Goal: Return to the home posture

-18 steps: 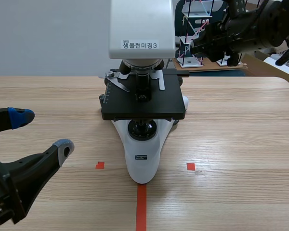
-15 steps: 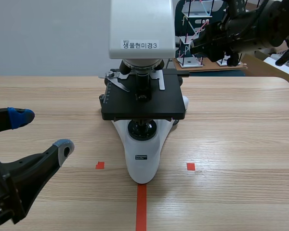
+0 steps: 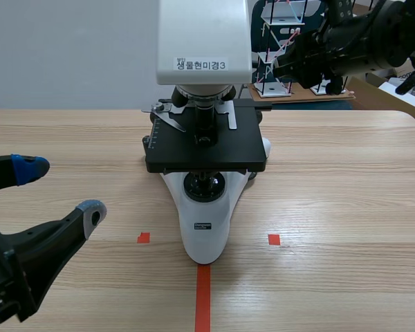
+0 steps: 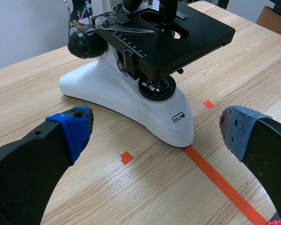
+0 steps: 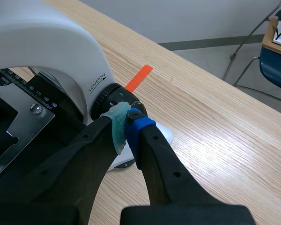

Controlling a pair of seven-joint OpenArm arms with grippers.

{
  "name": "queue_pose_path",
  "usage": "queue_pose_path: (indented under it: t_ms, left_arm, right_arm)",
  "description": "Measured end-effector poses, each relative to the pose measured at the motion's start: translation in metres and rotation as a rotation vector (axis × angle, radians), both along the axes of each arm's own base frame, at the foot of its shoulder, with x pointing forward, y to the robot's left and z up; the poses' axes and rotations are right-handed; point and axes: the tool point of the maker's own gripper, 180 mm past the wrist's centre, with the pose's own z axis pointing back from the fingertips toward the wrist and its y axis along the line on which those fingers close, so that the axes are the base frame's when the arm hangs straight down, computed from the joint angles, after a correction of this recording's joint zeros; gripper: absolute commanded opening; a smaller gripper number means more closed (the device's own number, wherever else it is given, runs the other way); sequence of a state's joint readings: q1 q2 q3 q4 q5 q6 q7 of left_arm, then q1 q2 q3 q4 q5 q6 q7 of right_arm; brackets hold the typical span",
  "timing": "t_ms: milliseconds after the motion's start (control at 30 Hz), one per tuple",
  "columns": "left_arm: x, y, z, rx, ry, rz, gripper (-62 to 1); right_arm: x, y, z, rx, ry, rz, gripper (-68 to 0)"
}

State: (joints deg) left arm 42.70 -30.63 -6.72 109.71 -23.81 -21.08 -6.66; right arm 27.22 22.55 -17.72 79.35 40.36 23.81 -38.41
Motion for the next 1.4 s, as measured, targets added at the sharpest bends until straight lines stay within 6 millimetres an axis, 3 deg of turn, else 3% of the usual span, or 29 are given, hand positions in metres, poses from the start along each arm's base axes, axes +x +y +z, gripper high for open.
queue_pose_path:
  t_ms: [167, 233, 300, 400, 467, 600, 833, 1033, 1233, 1400]
  left_arm:
    - [0.000, 0.000, 0.000, 0.000, 0.000, 0.000, -4.3]
    - [0.000, 0.000, 0.000, 0.000, 0.000, 0.000, -4.3]
    - [0.000, 0.000, 0.000, 0.000, 0.000, 0.000, -4.3]
    - [0.000, 0.000, 0.000, 0.000, 0.000, 0.000, -4.3]
    - [0.000, 0.000, 0.000, 0.000, 0.000, 0.000, -4.3]
    - [0.000, 0.000, 0.000, 0.000, 0.000, 0.000, -4.3]
    - [0.000, 0.000, 0.000, 0.000, 0.000, 0.000, -4.3]
    - [0.000, 0.000, 0.000, 0.000, 0.000, 0.000, -4.3]
    - [0.000, 0.000, 0.000, 0.000, 0.000, 0.000, -4.3]
    - [0.000, 0.000, 0.000, 0.000, 0.000, 0.000, -4.3]
  right_arm:
    - [0.000, 0.000, 0.001, 0.005, -0.007, 0.000, -67.4]
    - [0.001, 0.002, 0.004, 0.023, -0.027, 0.001, -63.8]
    - [-0.001, 0.002, 0.001, 0.035, -0.035, 0.000, -52.9]
    - [-0.012, 0.002, -0.013, 0.061, -0.020, -0.006, -26.0]
    - [-0.027, 0.000, -0.029, 0.064, 0.004, 0.003, -17.9]
    - [-0.056, -0.006, -0.038, 0.072, -0.022, -0.011, -17.5]
    - [-0.116, -0.008, -0.018, 0.066, -0.170, 0.025, -5.4]
    - [-0.163, -0.015, -0.014, 0.040, -0.268, 0.035, -5.1]
    - [-0.198, -0.022, -0.029, 0.003, -0.308, 0.041, -5.1]
    - [-0.205, -0.019, -0.036, -0.002, -0.299, 0.054, -5.1]
